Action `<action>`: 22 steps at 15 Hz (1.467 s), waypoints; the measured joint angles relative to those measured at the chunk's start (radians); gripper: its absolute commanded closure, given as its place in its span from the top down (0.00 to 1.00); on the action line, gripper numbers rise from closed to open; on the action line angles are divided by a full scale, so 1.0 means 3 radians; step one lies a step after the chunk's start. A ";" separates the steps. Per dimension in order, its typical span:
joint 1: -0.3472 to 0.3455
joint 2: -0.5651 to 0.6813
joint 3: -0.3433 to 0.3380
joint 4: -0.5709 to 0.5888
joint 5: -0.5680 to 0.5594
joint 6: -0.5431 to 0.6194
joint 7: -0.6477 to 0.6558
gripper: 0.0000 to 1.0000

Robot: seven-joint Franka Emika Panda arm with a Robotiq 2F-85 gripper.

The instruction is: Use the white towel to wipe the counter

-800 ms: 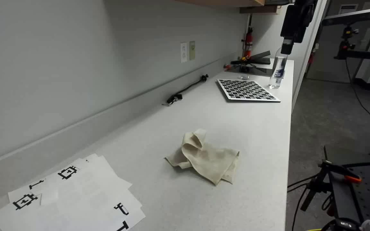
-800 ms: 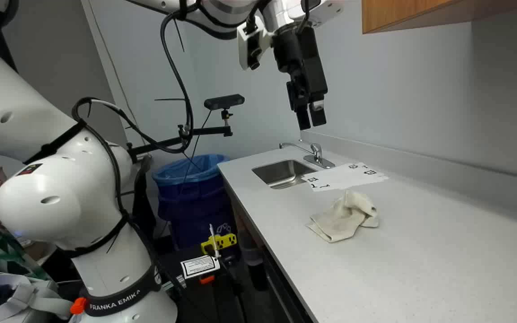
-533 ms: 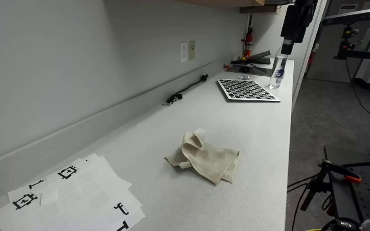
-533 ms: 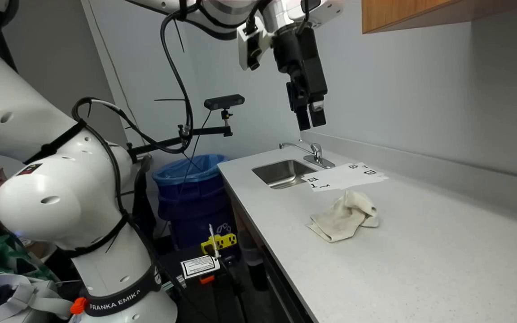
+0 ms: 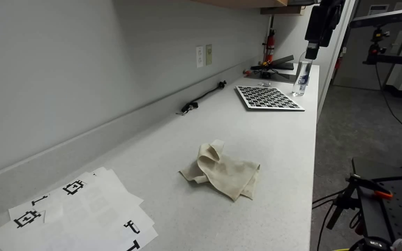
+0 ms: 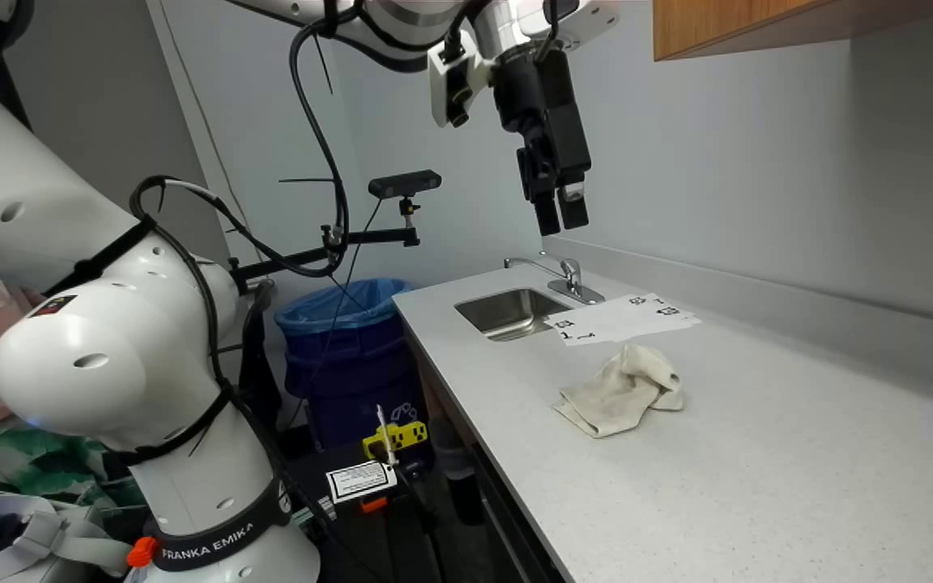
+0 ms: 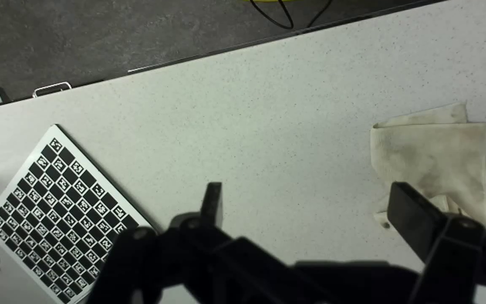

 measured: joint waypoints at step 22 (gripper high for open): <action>0.0251 0.0661 -0.0113 0.0834 0.0390 -0.0006 -0.0375 1.00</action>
